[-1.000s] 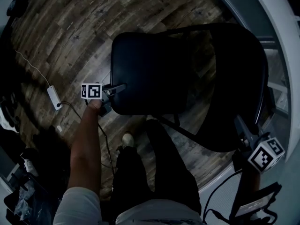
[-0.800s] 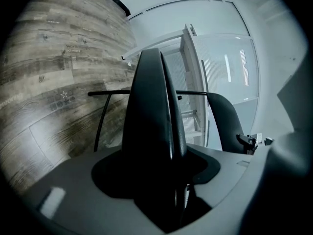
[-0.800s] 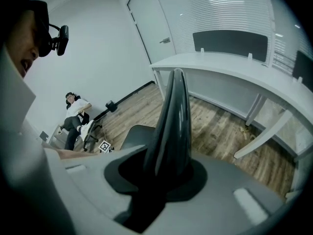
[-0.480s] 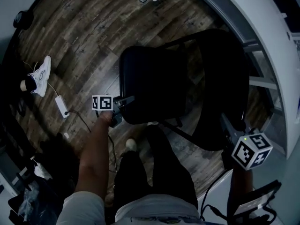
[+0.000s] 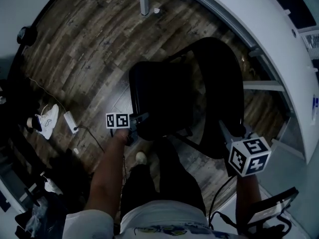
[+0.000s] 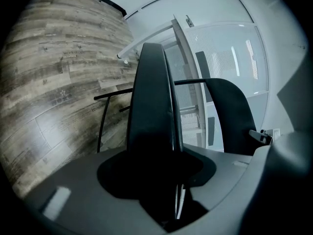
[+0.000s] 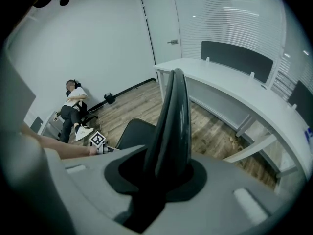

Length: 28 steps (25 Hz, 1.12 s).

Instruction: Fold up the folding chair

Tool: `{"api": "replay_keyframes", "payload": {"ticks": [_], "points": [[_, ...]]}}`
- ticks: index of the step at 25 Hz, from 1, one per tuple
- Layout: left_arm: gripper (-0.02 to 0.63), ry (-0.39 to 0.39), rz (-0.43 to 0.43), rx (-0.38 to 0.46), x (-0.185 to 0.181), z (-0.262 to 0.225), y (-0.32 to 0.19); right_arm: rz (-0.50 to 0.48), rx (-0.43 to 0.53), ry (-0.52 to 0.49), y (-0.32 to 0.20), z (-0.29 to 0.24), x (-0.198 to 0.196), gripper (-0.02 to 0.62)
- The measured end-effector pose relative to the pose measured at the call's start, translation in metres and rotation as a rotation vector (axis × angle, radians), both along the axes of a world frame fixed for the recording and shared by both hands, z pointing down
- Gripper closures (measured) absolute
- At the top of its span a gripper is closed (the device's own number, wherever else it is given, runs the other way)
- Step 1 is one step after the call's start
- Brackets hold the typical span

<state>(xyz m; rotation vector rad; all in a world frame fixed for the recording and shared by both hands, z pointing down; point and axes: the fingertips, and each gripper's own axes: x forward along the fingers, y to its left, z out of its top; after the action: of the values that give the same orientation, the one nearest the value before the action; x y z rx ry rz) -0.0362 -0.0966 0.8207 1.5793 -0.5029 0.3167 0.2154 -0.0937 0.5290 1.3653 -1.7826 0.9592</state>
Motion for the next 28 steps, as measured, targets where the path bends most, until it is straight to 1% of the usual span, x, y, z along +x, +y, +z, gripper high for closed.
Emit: {"api": "replay_keyframes", "payload": {"ticks": [5, 15, 23, 28], "points": [[0.407, -0.044, 0.029, -0.019, 0.027, -0.022, 0.002, -0.006, 0.001, 0.014, -0.001, -0.01, 0.007, 0.506], [0.42, -0.113, 0.06, -0.018, 0.076, -0.054, 0.009, 0.013, 0.01, 0.018, 0.005, -0.025, 0.025, 0.512], [0.433, -0.17, 0.07, -0.012, 0.105, -0.075, 0.009, 0.03, 0.023, 0.031, 0.004, -0.034, 0.021, 0.522], [0.434, -0.232, 0.074, -0.024, 0.128, -0.087, 0.008, 0.037, 0.025, 0.045, 0.002, -0.041, 0.023, 0.524]]}}
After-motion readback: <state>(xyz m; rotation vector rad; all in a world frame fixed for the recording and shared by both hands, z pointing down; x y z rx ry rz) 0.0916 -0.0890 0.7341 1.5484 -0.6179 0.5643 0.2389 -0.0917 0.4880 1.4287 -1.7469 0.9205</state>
